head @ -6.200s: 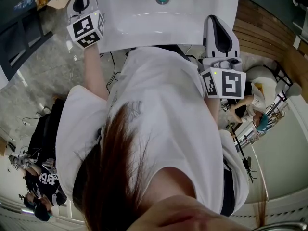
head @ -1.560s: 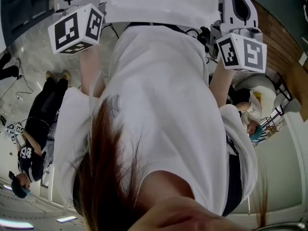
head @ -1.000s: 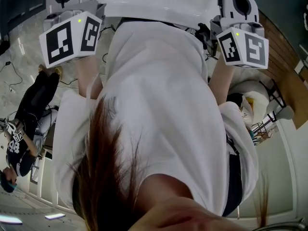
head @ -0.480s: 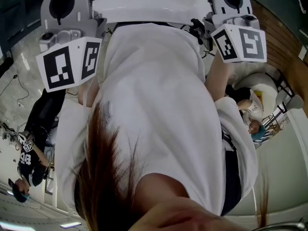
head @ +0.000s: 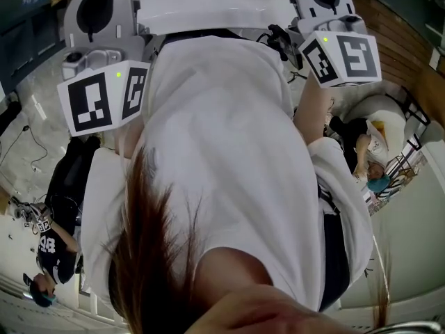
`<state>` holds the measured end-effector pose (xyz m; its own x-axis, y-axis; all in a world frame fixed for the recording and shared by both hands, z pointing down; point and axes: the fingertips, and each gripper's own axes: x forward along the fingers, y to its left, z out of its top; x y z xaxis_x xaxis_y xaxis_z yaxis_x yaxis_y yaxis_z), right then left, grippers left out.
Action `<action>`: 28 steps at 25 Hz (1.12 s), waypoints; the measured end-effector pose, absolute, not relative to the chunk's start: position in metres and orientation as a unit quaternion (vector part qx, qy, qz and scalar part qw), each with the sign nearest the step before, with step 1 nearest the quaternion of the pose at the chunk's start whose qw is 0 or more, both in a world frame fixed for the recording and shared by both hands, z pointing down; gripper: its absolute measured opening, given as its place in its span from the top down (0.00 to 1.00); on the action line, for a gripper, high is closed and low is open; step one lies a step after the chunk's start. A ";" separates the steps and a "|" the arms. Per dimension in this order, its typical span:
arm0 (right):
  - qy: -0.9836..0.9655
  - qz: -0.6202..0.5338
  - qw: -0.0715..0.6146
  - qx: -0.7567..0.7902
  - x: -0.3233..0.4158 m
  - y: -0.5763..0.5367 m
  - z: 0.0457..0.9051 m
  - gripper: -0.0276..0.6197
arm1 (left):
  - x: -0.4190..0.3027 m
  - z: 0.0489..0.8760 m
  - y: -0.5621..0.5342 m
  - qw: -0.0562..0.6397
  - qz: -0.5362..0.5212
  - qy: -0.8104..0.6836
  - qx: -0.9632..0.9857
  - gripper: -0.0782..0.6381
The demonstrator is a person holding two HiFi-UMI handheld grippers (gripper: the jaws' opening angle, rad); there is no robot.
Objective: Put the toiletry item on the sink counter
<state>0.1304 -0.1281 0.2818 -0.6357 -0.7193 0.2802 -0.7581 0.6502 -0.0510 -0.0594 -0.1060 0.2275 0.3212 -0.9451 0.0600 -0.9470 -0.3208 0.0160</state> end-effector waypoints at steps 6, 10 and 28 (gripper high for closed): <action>-0.892 0.088 0.131 0.424 0.113 -0.108 0.282 0.94 | -0.078 0.233 -0.095 0.037 0.008 -0.566 0.824 0.88; -0.881 0.096 0.128 0.445 0.088 -0.087 0.278 0.94 | -0.101 0.230 -0.085 0.043 0.001 -0.542 0.840 0.88; -0.881 0.092 0.131 0.446 0.048 -0.064 0.268 0.94 | -0.111 0.220 -0.066 0.043 -0.005 -0.495 0.868 0.88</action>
